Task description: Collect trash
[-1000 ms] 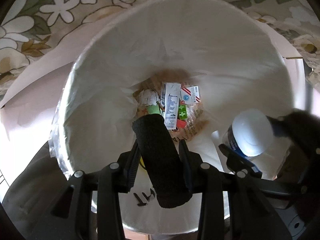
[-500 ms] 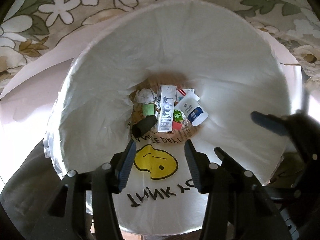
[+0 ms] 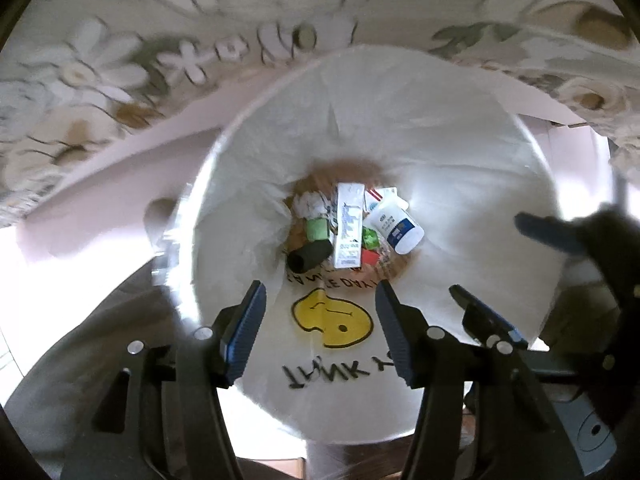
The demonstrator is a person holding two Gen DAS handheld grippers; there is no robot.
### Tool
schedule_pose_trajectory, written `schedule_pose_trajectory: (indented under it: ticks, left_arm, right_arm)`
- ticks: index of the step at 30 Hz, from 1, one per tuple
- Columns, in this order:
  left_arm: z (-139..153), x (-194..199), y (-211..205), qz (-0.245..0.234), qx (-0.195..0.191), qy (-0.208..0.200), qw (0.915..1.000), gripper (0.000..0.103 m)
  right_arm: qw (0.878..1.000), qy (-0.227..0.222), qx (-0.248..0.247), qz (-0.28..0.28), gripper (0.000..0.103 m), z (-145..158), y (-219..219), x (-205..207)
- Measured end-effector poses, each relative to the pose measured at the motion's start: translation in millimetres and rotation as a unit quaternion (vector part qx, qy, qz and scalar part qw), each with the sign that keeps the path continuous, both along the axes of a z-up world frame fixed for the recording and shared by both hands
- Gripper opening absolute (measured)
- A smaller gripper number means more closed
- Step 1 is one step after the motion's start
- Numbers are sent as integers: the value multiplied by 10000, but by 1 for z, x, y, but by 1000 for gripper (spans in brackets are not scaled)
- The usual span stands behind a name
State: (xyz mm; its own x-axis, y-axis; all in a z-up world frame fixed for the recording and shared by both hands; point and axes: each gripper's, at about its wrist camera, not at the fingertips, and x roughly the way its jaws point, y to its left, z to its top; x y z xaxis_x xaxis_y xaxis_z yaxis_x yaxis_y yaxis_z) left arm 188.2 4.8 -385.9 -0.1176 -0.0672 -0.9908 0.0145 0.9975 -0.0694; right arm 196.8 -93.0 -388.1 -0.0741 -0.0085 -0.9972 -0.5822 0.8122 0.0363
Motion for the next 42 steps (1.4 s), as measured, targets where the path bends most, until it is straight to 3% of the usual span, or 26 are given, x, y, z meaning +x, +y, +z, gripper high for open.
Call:
schedule_pose_trajectory:
  ticks: [7, 12, 16, 25, 32, 34, 42]
  left_arm:
    - [59, -9, 6, 34, 118, -679, 9976, 61]
    - [115, -16, 10, 12, 331, -1386, 9898, 68]
    - [159, -27, 10, 39, 481, -1931, 9800, 76]
    - [251, -64, 7, 11, 745, -3087, 9482, 90]
    - [294, -93, 4, -120, 828, -3560, 9307, 92]
    - [300, -100, 3, -209, 802, -3587, 9298, 92]
    - [338, -146, 1, -240, 946, -3964, 9129, 93]
  right_arm:
    - [9993, -308, 198, -43, 65, 42, -6, -6]
    - [9972, -646, 374, -47, 65, 84, -13, -16]
    - [9930, -1002, 611, -148, 70, 124, -19, -23]
    - [9758, -1823, 1173, -305, 78, 212, -36, -48]
    - [9567, -2547, 1389, -258, 82, 270, -44, -78]
    - [9514, -2727, 1411, -238, 82, 284, -46, -87]
    - [9288, -3368, 1510, -323, 85, 331, -57, -128]
